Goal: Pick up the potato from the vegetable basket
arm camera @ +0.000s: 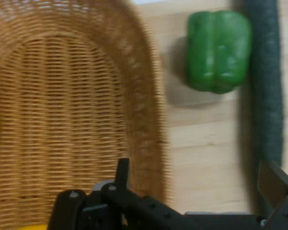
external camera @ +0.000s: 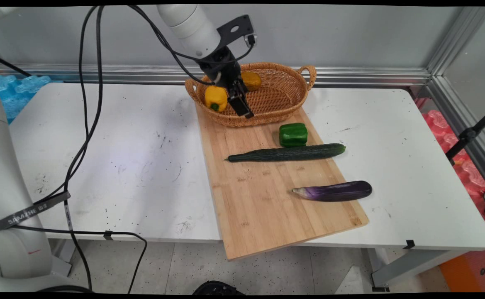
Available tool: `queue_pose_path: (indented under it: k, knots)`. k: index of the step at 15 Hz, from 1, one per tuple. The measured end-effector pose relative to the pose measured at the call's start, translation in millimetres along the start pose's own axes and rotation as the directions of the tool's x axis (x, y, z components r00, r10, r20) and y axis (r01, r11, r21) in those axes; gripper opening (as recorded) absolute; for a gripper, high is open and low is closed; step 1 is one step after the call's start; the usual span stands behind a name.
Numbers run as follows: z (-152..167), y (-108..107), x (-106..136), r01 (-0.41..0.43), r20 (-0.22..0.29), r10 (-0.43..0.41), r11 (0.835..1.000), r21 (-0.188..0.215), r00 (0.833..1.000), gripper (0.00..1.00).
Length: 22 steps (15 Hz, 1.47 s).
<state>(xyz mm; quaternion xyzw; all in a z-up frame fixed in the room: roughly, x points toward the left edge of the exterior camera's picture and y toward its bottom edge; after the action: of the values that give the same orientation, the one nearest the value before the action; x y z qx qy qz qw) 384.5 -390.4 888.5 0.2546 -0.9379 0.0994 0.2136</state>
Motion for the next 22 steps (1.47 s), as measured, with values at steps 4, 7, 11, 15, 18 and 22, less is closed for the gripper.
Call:
queue_pose_path:
  k: [4,7,11,15,18,22]
  knots:
    - [14.0,-37.3,4.5,-0.023,-0.023,0.024,0.999,0.045,0.999,1.00]
    - [29.5,-66.1,12.5,-0.053,-0.040,0.056,0.996,0.066,0.998,1.00]
    - [50.2,-94.8,20.0,-0.099,-0.048,0.103,0.992,0.080,0.994,1.00]
    - [71.4,-120.5,21.0,-0.147,-0.041,0.151,0.985,0.088,0.988,1.00]
    - [81.9,-133.4,21.1,-0.171,-0.038,0.175,0.981,0.096,0.984,1.00]
    - [90.5,-148.0,22.2,-0.194,-0.037,0.199,0.974,0.115,0.979,1.00]
